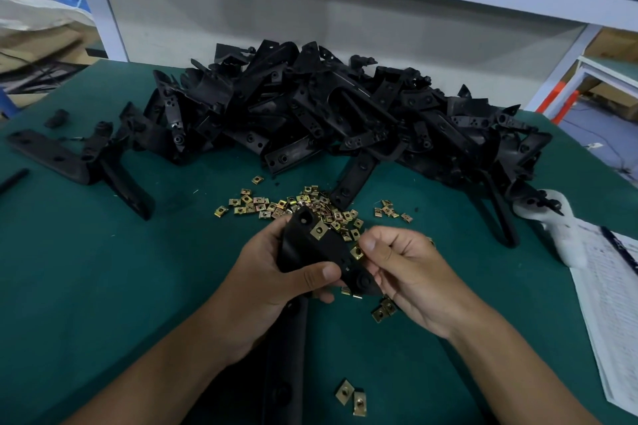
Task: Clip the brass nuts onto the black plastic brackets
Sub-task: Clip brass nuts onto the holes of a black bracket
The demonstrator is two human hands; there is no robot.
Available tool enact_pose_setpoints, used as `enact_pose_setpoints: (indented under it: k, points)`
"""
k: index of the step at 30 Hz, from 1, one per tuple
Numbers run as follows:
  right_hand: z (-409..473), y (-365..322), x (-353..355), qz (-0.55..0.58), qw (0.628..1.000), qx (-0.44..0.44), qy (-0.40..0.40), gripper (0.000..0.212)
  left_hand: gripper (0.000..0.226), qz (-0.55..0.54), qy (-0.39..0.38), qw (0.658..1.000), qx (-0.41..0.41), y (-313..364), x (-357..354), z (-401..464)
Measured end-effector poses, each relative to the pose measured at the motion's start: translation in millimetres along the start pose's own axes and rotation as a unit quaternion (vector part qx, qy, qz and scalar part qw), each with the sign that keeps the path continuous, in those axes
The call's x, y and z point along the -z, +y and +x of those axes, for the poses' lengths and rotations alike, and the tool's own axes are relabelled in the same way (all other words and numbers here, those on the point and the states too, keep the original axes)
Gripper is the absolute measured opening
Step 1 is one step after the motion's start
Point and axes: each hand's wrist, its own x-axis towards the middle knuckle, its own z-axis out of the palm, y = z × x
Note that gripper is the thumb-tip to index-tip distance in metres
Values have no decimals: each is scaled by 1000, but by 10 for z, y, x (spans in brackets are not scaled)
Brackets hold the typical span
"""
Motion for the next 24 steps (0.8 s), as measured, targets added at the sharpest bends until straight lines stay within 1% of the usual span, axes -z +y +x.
enact_pose_setpoints:
  k: [4,7,8,10,11,15,19,24]
  points:
    - [-10,14,1,-53,998,6,-13,43,30,18,-4,1000,-6,-19,5,7]
    - [-6,18,-20,-66,998,5,2,49,29,29,-16,999,-6,-24,4,-3]
    - [-5,9,-20,-57,998,4,10,47,30,34,-20,999,-4,-23,4,-7]
    - [-7,-15,-11,-36,999,3,17,34,32,36,-23,999,-2,-27,14,-9]
    - [-7,-23,0,-29,999,5,16,30,33,35,-23,999,-2,-28,21,-6]
    - [-9,-22,3,-35,999,13,0,30,26,46,-23,999,-7,-31,35,-4]
    - [-10,-23,9,-63,998,23,-4,31,31,49,-25,998,-2,-45,44,-7]
    - [-2,-32,45,-69,997,29,7,30,30,32,-29,999,0,-41,51,-1]
